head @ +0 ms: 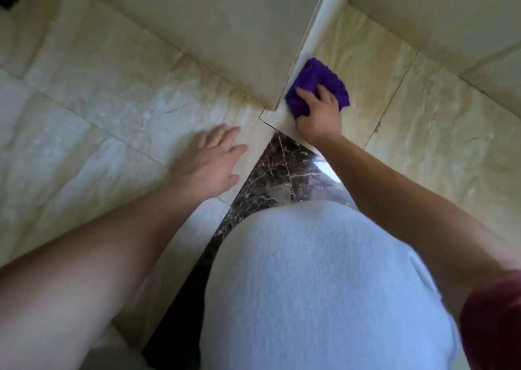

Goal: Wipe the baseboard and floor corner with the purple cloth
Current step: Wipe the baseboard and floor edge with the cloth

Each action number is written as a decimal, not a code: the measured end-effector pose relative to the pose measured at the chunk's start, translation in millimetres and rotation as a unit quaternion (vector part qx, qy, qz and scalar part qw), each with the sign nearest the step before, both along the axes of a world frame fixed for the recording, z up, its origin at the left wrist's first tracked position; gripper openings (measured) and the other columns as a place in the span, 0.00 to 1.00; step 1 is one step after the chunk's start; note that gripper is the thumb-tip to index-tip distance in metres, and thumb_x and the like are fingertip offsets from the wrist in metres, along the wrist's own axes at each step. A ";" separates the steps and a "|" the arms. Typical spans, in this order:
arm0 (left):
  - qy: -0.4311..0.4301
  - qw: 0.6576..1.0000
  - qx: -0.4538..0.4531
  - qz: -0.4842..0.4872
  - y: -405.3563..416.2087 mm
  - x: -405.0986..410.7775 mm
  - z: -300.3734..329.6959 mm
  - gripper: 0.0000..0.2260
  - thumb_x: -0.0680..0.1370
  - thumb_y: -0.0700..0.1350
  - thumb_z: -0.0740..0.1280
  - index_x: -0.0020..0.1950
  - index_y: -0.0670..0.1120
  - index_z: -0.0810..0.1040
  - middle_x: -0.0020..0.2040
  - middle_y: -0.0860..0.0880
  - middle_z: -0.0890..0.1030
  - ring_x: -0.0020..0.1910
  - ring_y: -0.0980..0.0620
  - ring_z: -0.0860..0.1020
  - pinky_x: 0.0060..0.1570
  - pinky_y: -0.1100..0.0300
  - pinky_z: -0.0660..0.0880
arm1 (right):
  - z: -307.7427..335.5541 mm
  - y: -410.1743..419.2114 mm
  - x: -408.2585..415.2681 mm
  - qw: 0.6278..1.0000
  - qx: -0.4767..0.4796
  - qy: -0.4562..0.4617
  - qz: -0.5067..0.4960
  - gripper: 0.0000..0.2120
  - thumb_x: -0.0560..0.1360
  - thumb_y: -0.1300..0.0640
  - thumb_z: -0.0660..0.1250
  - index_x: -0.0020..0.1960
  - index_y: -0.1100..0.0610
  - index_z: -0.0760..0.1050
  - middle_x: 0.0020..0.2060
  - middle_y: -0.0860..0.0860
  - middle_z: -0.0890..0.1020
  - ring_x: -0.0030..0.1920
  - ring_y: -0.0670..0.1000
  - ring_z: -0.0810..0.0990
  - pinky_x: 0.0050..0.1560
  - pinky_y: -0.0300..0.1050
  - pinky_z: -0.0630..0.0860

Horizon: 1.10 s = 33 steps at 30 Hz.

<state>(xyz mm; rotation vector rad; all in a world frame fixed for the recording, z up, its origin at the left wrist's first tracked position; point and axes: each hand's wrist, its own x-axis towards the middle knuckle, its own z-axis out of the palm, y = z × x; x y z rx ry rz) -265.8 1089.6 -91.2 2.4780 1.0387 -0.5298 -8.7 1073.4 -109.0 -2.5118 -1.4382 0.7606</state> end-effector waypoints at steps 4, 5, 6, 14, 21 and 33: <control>0.049 0.994 0.058 0.076 21.6 -76.4 2.4 0.34 0.77 0.54 0.68 0.80 0.49 0.60 0.84 0.43 0.49 0.82 0.40 0.47 0.78 0.37 0.49 | 10.1 -12.4 -29.2 1.000 -0.004 -0.004 -0.017 0.29 0.73 0.54 0.65 0.74 0.43 0.68 0.77 0.56 0.65 0.74 0.63 0.63 0.72 0.59 0.68; 0.056 0.992 0.062 0.100 28.1 -92.6 4.4 0.34 0.77 0.54 0.69 0.80 0.48 0.62 0.83 0.42 0.51 0.82 0.39 0.49 0.77 0.37 0.51 | 12.4 -15.8 -34.4 1.000 0.001 -0.010 -0.017 0.28 0.73 0.52 0.65 0.73 0.43 0.70 0.74 0.55 0.68 0.71 0.63 0.66 0.69 0.59 0.71; 0.064 0.988 0.062 0.123 35.5 -104.2 6.2 0.33 0.76 0.54 0.70 0.79 0.48 0.63 0.83 0.41 0.53 0.82 0.39 0.51 0.77 0.39 0.53 | 14.2 -19.9 -38.7 1.000 0.006 -0.014 -0.019 0.27 0.73 0.51 0.66 0.72 0.43 0.71 0.72 0.55 0.70 0.69 0.63 0.67 0.66 0.59 0.73; 0.108 0.980 0.001 0.165 111.5 -120.1 13.5 0.32 0.77 0.57 0.68 0.79 0.50 0.64 0.83 0.43 0.52 0.81 0.42 0.52 0.76 0.44 0.58 | 16.4 -40.5 -100.8 1.000 -0.006 -0.023 0.005 0.33 0.73 0.41 0.65 0.77 0.43 0.62 0.68 0.56 0.70 0.68 0.60 0.67 0.62 0.55 0.74; 0.132 0.958 -0.035 0.252 156.5 -191.0 0.9 0.46 0.73 0.65 0.71 0.82 0.59 0.47 0.83 0.43 0.40 0.82 0.39 0.43 0.78 0.39 0.53 | 23.4 -29.5 -116.0 0.994 -0.099 -0.014 0.034 0.44 0.72 0.37 0.62 0.82 0.49 0.48 0.77 0.56 0.66 0.73 0.62 0.63 0.72 0.57 0.66; 0.127 0.956 -0.172 0.202 190.7 -230.0 25.5 0.41 0.75 0.62 0.70 0.82 0.54 0.55 0.84 0.43 0.43 0.83 0.41 0.46 0.80 0.48 0.52 | 110.6 41.7 -139.5 0.969 -0.233 -0.039 0.071 0.36 0.75 0.48 0.69 0.79 0.48 0.60 0.71 0.59 0.74 0.67 0.63 0.75 0.63 0.49 0.73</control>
